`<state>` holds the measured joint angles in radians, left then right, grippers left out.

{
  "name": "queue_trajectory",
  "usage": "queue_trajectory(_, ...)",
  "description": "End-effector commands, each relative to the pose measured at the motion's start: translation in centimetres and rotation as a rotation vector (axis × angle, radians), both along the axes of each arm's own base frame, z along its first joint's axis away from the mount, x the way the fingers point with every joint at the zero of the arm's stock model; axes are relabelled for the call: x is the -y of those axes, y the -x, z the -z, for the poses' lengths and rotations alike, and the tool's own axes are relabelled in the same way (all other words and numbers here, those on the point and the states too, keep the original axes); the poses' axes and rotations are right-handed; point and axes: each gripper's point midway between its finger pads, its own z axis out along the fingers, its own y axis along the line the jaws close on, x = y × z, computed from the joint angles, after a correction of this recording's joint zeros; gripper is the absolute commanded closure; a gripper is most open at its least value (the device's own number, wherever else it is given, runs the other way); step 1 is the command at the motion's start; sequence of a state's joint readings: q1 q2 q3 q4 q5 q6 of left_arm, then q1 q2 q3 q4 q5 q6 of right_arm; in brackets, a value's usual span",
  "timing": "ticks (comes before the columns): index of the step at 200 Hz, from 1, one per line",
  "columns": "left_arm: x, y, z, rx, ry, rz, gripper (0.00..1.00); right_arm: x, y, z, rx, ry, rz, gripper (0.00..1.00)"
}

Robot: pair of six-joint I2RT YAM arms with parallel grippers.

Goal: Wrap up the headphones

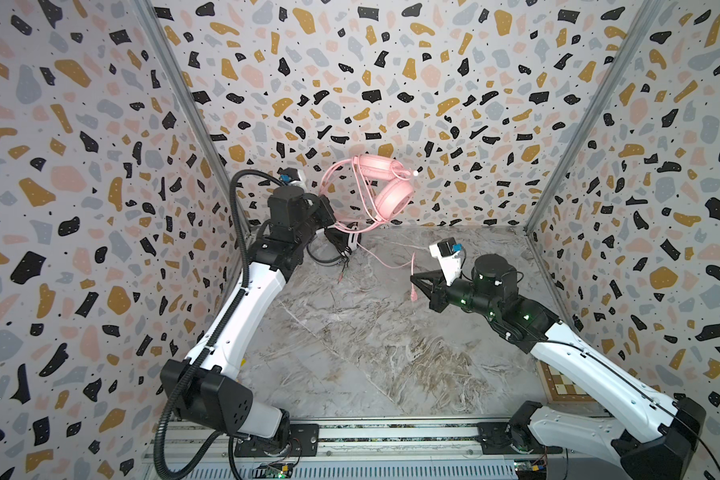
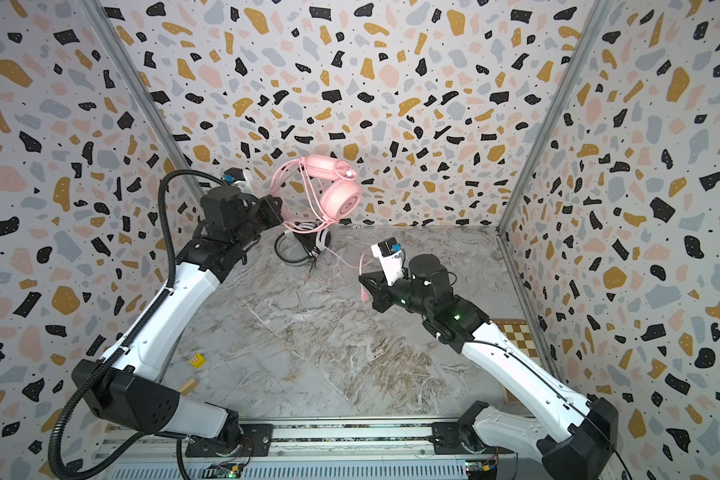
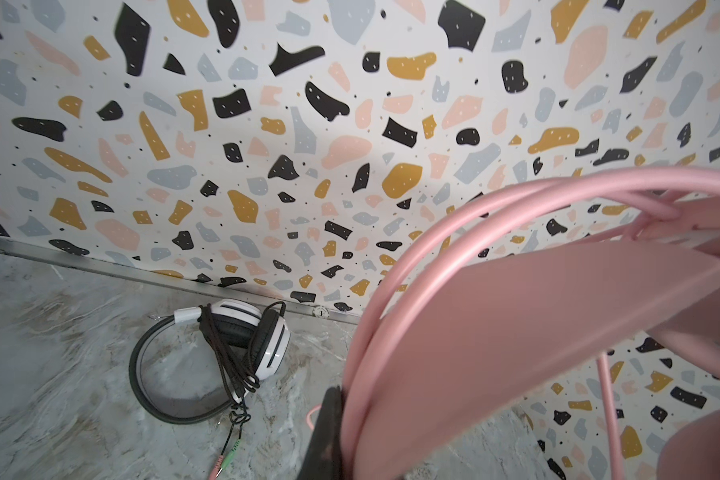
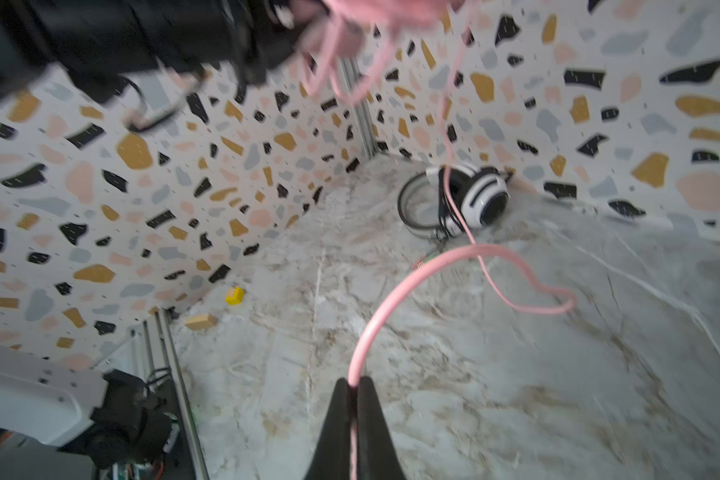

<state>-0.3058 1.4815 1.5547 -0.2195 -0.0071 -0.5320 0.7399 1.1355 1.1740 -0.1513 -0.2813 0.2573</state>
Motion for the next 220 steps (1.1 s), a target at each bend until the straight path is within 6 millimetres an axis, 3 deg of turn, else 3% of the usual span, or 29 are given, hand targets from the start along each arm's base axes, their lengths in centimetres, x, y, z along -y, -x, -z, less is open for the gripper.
queue_trajectory(1,0.8,-1.3,-0.3,0.053,-0.050,-0.019,1.00,-0.7,2.6,-7.4,0.166,-0.029,-0.062,1.00)
queue_trajectory(29,1.1,-3.1,2.6,0.028,-0.066,-0.046,1.00,-1.9,3.8,-11.6,0.210,-0.096,-0.123,1.00)
queue_trajectory(76,3.1,-6.2,5.7,-0.029,-0.169,-0.039,1.00,-1.9,4.6,-16.2,0.283,-0.151,-0.128,1.00)
queue_trajectory(109,5.6,-7.0,8.7,-0.082,-0.220,0.007,1.00,-1.9,5.0,-18.9,0.327,-0.178,-0.144,1.00)
queue_trajectory(135,8.5,-6.5,10.8,-0.112,-0.276,0.063,1.00,-2.1,4.6,-20.4,0.368,-0.174,-0.131,1.00)
queue_trajectory(157,9.8,-5.1,13.0,-0.147,-0.337,0.100,1.00,-1.0,4.2,-22.3,0.428,-0.200,-0.065,1.00)
queue_trajectory(189,8.6,-3.4,16.6,-0.198,-0.378,0.094,1.00,0.1,3.8,-24.8,0.514,-0.221,0.000,1.00)
queue_trajectory(220,6.7,-2.1,17.5,-0.209,-0.413,0.063,1.00,1.2,3.4,-26.4,0.563,-0.217,0.058,1.00)
